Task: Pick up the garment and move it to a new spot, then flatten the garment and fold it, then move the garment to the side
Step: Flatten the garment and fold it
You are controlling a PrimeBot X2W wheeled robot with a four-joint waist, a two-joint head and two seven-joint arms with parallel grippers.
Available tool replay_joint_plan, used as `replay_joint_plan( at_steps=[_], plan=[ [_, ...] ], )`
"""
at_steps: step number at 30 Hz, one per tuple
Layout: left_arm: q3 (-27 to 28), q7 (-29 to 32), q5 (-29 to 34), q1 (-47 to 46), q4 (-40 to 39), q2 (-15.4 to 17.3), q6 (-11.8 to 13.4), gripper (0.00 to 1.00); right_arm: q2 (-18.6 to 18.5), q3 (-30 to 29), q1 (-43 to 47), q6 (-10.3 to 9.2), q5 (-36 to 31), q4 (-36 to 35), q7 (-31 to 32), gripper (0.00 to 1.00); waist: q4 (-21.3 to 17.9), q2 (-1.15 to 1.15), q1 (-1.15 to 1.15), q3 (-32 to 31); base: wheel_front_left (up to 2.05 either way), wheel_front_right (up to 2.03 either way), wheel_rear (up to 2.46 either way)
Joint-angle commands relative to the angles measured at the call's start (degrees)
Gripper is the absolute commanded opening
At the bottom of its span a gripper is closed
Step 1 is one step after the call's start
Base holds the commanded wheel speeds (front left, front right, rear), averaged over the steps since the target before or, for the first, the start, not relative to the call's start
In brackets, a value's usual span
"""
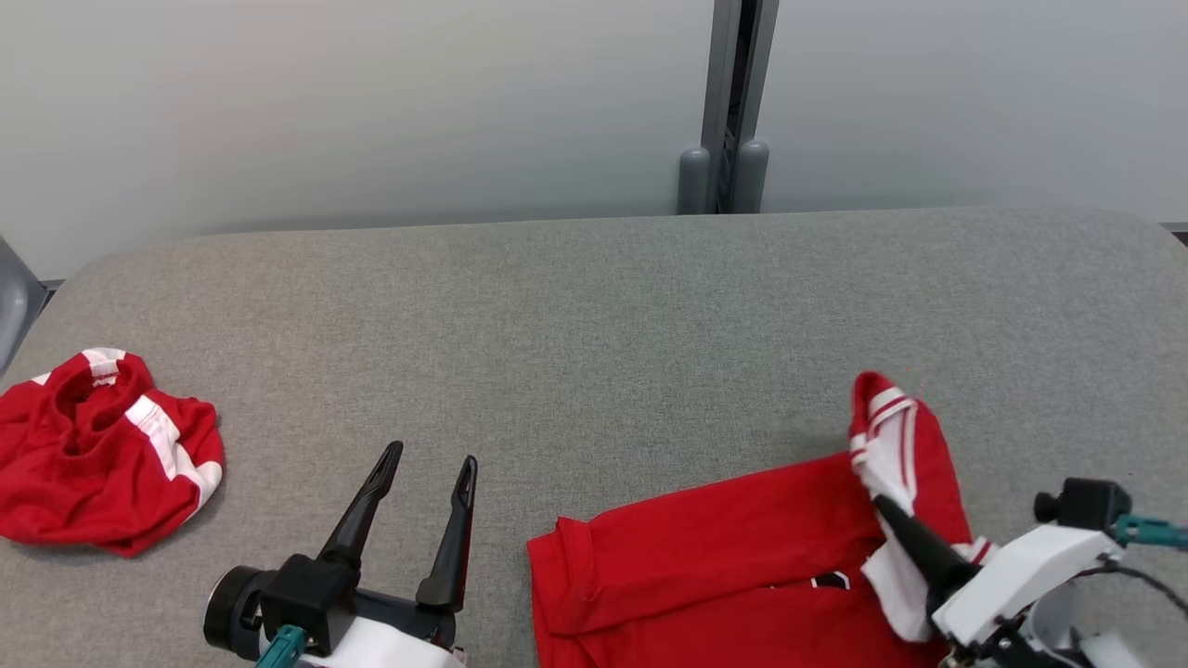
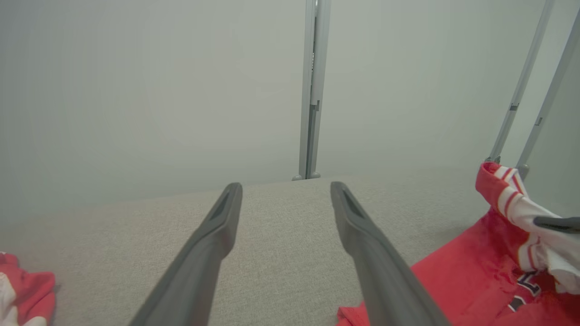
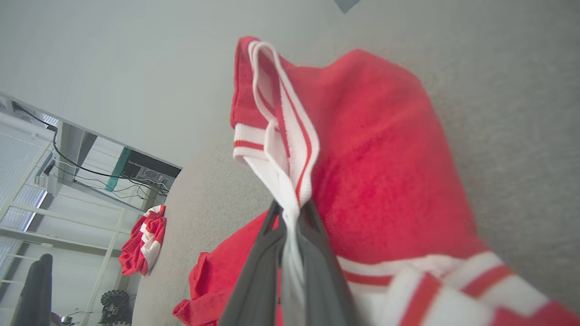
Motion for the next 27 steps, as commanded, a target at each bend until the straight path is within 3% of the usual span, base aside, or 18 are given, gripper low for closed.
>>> replay_joint_plan(
  at_steps=[1, 8, 12, 19, 27],
  plan=[
    [0.02, -0.20, 0.02, 0.32, 0.09, 0.18, 0.07, 1.00, 1.34, -0.10, 1.30, 0.03, 0.17, -0.28, 1.37, 0.00, 0.12, 0.00, 0.00, -0.33, 0.00, 0.00, 0.00],
    [0.31, -0.20, 0.88, 0.89, 0.40, 0.19, -0.44, 1.00, 12.11, -0.76, 3.07, 0.04, 0.39, -3.95, 7.10, 0.00, 0.96, 0.00, 0.00, -0.87, 0.00, 0.00, 0.00],
    [0.66, -0.20, 1.32, 0.62, 0.41, 0.18, -0.88, 1.00, 16.04, -1.39, 4.19, 0.04, 1.61, -5.29, 9.12, 0.00, 2.02, 0.00, 0.00, -0.70, 0.00, 0.00, 0.00],
    [-0.01, -0.20, 1.16, -0.08, 0.46, 0.18, -1.08, 1.00, 17.36, 0.71, 4.10, 0.05, 5.09, -4.69, 8.70, 0.00, 4.45, 0.00, 0.00, 0.39, 0.00, 0.00, 0.00],
    [-1.09, -0.20, 0.37, -0.43, 0.89, 0.19, -0.63, 1.00, 17.25, 7.44, 1.63, 0.07, 11.77, -3.01, 4.64, 0.00, 7.67, 0.00, 0.00, 1.57, 0.00, 0.00, 0.00]
  ],
)
